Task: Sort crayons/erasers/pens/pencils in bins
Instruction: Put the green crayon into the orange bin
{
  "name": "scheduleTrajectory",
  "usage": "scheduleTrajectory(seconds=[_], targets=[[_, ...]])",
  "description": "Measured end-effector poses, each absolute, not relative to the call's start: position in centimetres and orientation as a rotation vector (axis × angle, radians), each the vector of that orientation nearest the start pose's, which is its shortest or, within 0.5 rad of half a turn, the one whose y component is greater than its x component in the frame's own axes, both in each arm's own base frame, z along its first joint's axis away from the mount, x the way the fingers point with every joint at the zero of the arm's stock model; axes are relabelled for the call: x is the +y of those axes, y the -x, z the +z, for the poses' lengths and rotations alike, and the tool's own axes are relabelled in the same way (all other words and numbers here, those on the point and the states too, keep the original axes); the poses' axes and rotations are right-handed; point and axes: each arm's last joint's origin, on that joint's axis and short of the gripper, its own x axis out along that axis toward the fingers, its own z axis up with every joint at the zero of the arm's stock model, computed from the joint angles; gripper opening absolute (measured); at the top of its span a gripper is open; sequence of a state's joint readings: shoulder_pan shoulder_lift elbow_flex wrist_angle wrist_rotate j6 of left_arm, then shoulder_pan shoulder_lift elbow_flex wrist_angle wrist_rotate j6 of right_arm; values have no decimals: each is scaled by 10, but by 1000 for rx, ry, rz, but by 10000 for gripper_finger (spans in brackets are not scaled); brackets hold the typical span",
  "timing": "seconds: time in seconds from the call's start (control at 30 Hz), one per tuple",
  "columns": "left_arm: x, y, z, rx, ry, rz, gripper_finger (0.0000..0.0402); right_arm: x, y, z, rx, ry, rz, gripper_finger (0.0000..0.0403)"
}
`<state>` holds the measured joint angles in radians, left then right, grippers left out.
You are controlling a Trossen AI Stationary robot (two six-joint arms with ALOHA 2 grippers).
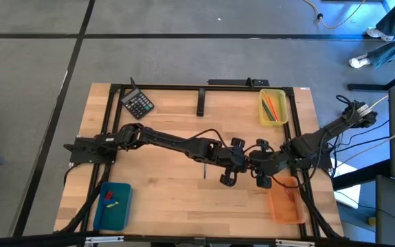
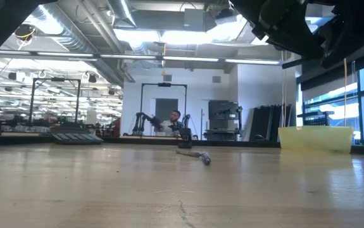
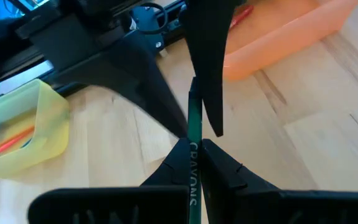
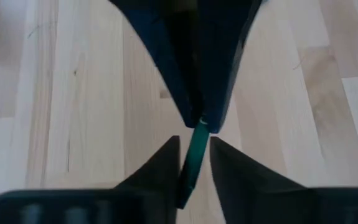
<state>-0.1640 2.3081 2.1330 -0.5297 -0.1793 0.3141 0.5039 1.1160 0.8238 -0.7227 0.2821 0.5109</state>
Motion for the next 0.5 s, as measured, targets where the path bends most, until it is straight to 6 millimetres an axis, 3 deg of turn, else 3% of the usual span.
scheduleTrajectory(seconds=[0.2,0.5], targets=[[-77,-517,253,698,-349,-66,22,92,-184,246,959,-77,-44,34],[-76,-517,252,701,-326,-72,102,92,-181,244,1020,-70,-3,46]])
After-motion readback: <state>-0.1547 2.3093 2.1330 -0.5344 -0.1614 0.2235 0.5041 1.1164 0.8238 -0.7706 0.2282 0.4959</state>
